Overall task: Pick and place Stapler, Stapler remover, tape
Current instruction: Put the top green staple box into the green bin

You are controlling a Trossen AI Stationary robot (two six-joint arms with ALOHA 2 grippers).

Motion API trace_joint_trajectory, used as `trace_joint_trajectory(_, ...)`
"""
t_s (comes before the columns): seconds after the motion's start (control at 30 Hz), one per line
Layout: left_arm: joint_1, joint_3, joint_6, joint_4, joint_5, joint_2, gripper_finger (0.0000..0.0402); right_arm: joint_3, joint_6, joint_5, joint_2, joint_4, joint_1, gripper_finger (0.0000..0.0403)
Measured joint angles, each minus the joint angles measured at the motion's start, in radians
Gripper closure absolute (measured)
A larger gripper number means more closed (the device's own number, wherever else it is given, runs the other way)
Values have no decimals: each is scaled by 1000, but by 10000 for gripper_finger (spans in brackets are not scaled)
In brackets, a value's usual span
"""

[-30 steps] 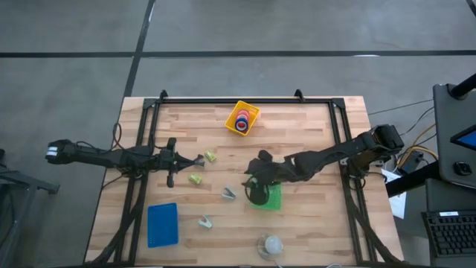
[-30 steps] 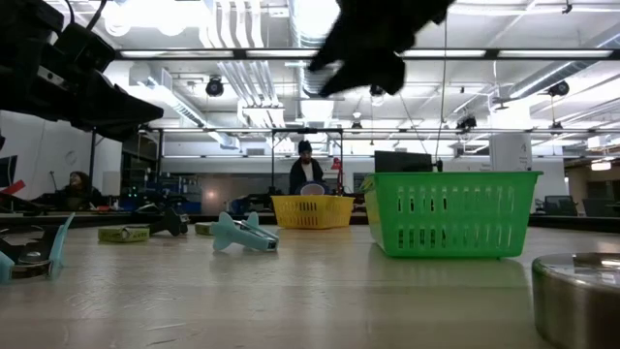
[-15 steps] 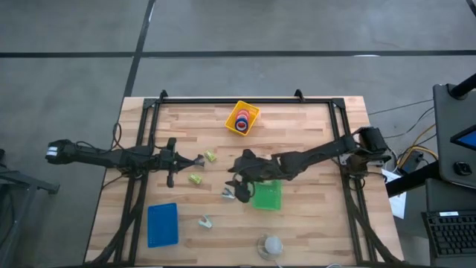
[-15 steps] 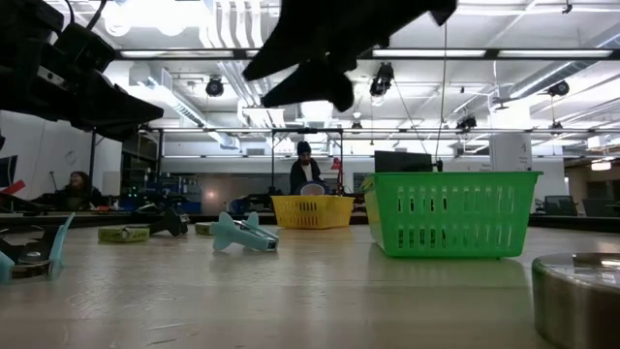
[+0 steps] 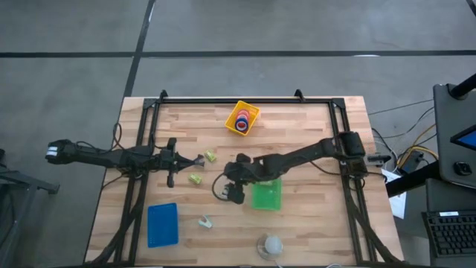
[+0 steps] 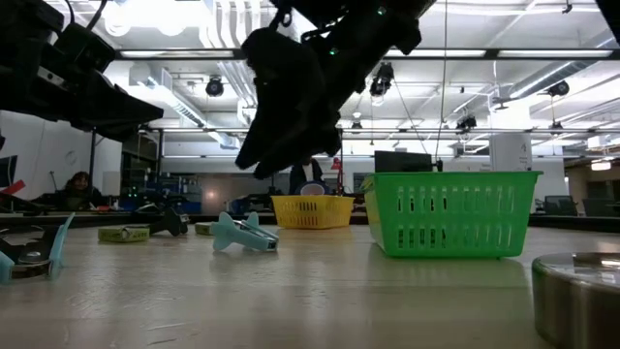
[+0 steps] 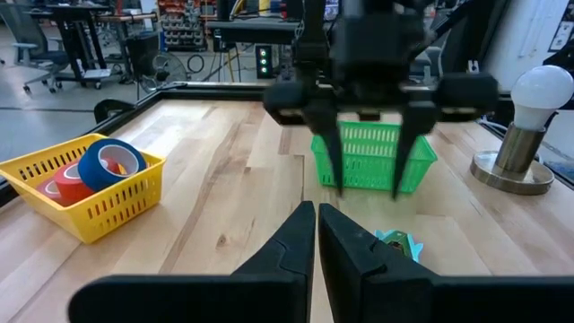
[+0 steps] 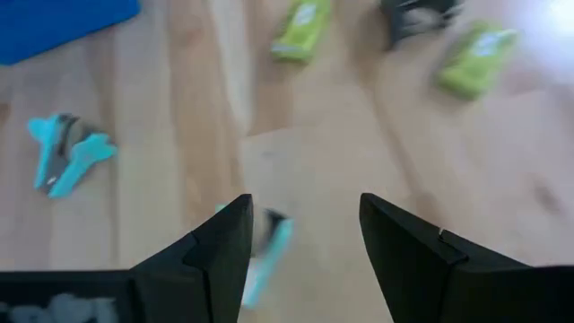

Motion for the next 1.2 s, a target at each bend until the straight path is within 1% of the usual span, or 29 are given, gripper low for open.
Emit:
trace_joint_trajectory(0.13, 0, 0, 0, 0, 0, 1, 378, 31, -20, -12, 17, -82, 1, 219)
trace_joint_trajectory(0.2, 0, 0, 0, 0, 0, 1, 378, 33, -26, -8, 1, -111, 5, 236)
trace_joint_trajectory(0.3, 0, 0, 0, 0, 0, 1, 378, 24, -44, 20, -54, -130, 31, 288)
trace_joint_trajectory(0.4, 0, 0, 0, 0, 0, 1, 378, -8, -49, 92, -134, -183, 76, 361)
trace_joint_trajectory(0.43, 0, 0, 0, 0, 0, 1, 378, -30, -49, 114, -161, -198, 91, 378)
trace_joint_trajectory(0.47, 0, 0, 0, 0, 0, 1, 378, -59, -46, 130, -192, -199, 105, 384)
trace_joint_trajectory(0.57, 0, 0, 0, 0, 0, 1, 378, -179, -23, 177, -303, -161, 157, 393)
trace_joint_trajectory(0.67, 0, 0, 0, 0, 0, 1, 378, -329, 10, 285, -440, -70, 238, 394)
trace_joint_trajectory(0.73, 0, 0, 0, 0, 0, 0, 378, -434, 0, 334, -530, 7, 293, 394)
trace_joint_trajectory(0.87, 0, 0, 0, 0, 0, 1, 378, -632, -69, 388, -700, 222, 378, 394)
trace_joint_trajectory(0.97, 0, 0, 0, 0, 0, 1, 378, -750, -114, 387, -812, 296, 408, 394)
trace_joint_trajectory(1.1, 0, 0, 3, 7, 0, 1, 378, -873, -101, 390, -954, 341, 420, 394)
trace_joint_trajectory(1.2, 0, 0, -17, 55, 0, 1, 378, -974, -142, 351, -1039, 408, 421, 394)
